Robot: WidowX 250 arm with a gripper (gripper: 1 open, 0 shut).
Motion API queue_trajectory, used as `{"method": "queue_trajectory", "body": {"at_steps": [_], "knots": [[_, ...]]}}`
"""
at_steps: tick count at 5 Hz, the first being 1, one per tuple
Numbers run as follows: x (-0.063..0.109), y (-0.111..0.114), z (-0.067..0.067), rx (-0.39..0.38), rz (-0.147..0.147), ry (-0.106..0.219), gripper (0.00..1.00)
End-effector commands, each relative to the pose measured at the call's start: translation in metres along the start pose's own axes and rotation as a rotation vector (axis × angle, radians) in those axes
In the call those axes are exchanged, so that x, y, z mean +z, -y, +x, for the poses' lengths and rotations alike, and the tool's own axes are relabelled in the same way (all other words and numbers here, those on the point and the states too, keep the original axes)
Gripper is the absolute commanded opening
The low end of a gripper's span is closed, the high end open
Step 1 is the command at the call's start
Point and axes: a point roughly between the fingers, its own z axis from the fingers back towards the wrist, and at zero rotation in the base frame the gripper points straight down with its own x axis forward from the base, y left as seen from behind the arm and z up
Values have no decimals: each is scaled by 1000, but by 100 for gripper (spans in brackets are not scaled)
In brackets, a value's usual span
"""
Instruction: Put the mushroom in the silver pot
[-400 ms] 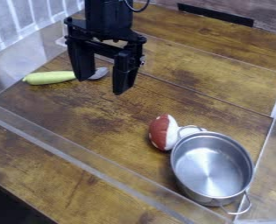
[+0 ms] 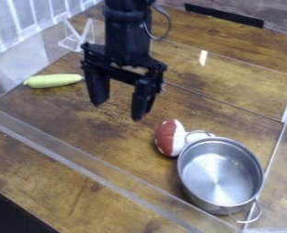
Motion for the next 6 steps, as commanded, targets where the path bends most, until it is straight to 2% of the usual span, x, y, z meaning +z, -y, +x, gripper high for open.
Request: {"method": "queue_trajectory", "body": {"at_steps": [1, 2, 3, 6], "knots": [[16, -3, 15, 18, 2, 53, 100], [14, -8, 22, 43, 2, 32, 100], [12, -8, 22, 81, 0, 13, 100], [-4, -16, 17, 154, -1, -40, 100]]}}
